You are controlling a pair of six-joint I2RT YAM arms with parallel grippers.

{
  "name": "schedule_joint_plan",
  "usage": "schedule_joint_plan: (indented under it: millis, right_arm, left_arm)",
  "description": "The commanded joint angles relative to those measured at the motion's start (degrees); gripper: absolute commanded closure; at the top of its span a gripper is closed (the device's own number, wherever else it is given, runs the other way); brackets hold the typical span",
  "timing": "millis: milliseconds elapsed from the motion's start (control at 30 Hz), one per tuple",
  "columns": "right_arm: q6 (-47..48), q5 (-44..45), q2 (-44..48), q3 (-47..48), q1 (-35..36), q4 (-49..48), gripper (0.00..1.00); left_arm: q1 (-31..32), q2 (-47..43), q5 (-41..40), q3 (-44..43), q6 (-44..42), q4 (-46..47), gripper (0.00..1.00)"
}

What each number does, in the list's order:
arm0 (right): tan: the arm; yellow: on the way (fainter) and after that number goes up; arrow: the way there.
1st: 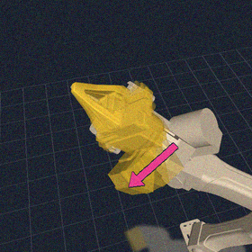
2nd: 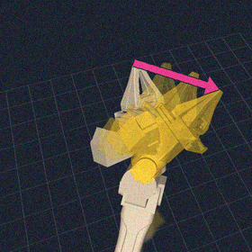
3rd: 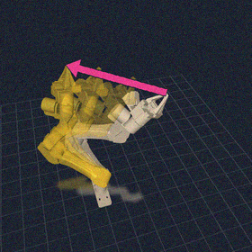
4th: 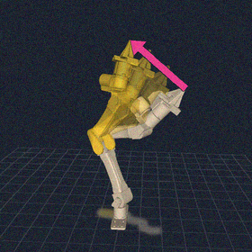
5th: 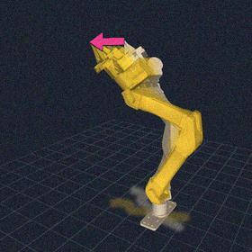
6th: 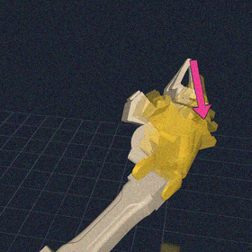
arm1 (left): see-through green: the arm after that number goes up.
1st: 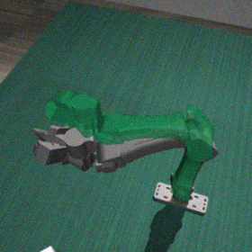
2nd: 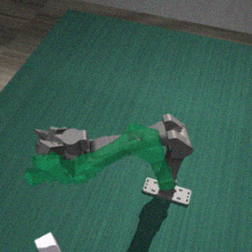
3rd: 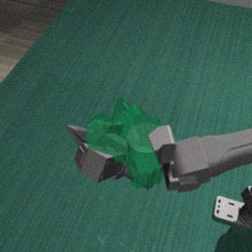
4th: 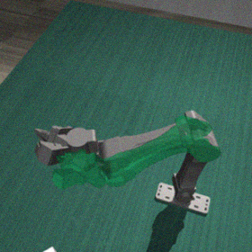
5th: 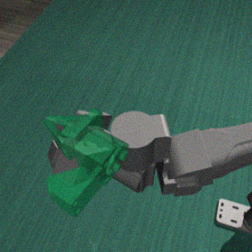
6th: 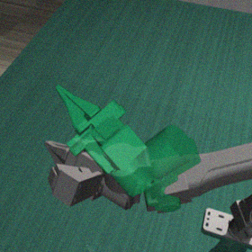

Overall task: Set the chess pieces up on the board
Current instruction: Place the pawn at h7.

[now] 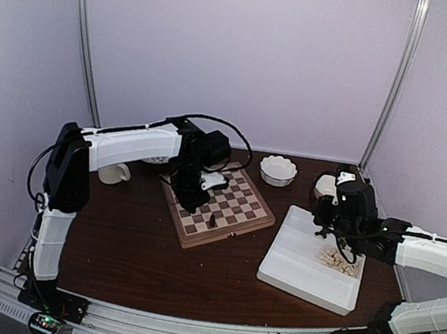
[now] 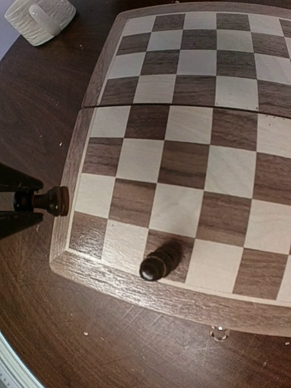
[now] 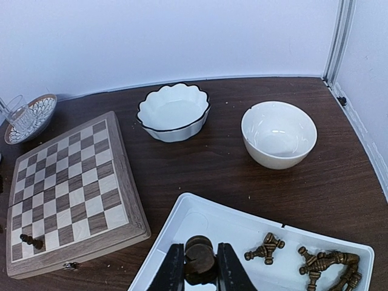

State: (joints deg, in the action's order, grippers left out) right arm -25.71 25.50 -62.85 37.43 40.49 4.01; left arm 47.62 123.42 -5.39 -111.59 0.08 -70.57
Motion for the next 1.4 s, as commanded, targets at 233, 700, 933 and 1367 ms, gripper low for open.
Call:
schedule_joint_plan:
  millis: [233, 700, 933, 1367]
  right_arm:
    - [0.23, 1.90, -0.79, -1.37, -0.24, -2.11, 1.00]
    - [0.40, 1.87, -1.88, -0.95, -0.24, -2.21, 1.00]
    - [0.40, 2.17, -1.22, -1.08, -0.24, -2.17, 1.00]
    - [0.39, 2.18, -1.31, -1.13, -0.24, -2.24, 1.00]
  left_arm:
    - [-1.53, 10.90, -4.31, -12.36, -3.67, -16.94, 1.00]
    - [-1.82, 12.42, -2.99, -13.55, -5.18, -15.87, 1.00]
    - [-1.82, 15.12, -1.05, -17.73, -5.05, -16.66, 1.00]
    - [-1.82, 16.33, -0.92, -19.75, -4.35, -18.29, 0.74]
